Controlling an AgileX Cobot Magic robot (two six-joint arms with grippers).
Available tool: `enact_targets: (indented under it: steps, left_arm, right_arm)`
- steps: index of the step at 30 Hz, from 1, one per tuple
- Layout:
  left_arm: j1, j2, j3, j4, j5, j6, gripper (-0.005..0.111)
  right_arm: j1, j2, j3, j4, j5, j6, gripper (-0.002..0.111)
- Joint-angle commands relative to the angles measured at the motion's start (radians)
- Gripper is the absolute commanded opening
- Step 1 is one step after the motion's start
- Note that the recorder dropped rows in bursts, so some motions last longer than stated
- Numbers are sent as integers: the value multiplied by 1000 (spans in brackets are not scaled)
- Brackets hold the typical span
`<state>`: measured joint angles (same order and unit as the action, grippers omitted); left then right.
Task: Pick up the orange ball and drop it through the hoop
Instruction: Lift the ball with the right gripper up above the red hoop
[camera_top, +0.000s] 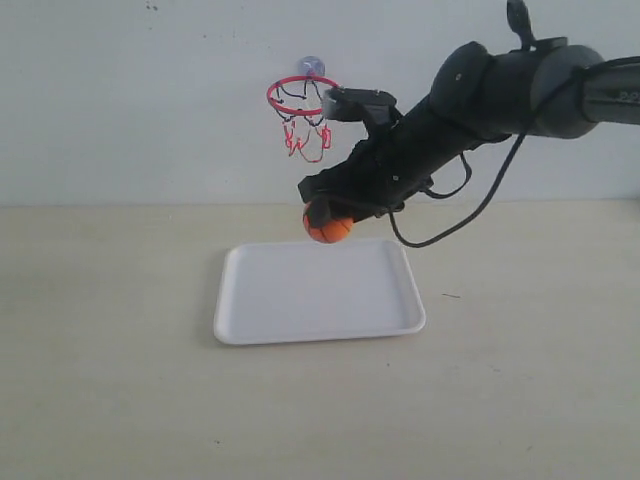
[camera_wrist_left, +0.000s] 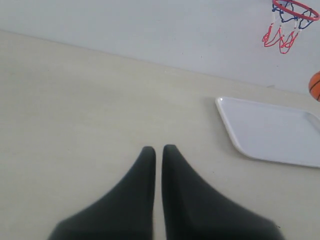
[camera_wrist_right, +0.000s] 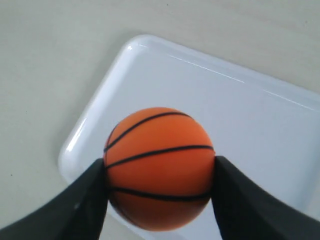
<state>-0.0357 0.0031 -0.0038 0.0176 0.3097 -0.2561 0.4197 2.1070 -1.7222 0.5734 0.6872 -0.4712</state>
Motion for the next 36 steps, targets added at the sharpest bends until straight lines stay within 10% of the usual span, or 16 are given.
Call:
enact_targets:
  steps: [1,18,36]
  left_arm:
    - [3,-3,4,1,-4,-6,4]
    - [3,-3,4,1,-4,-6,4]
    - [3,-3,4,1,-4,-6,4]
  right_arm:
    - [-2,-102,37,-3,-12,-71,0]
    - [-2,-183,25,100,-457,-70,0]
    - [-4,207,-512,298,-384,-121,0]
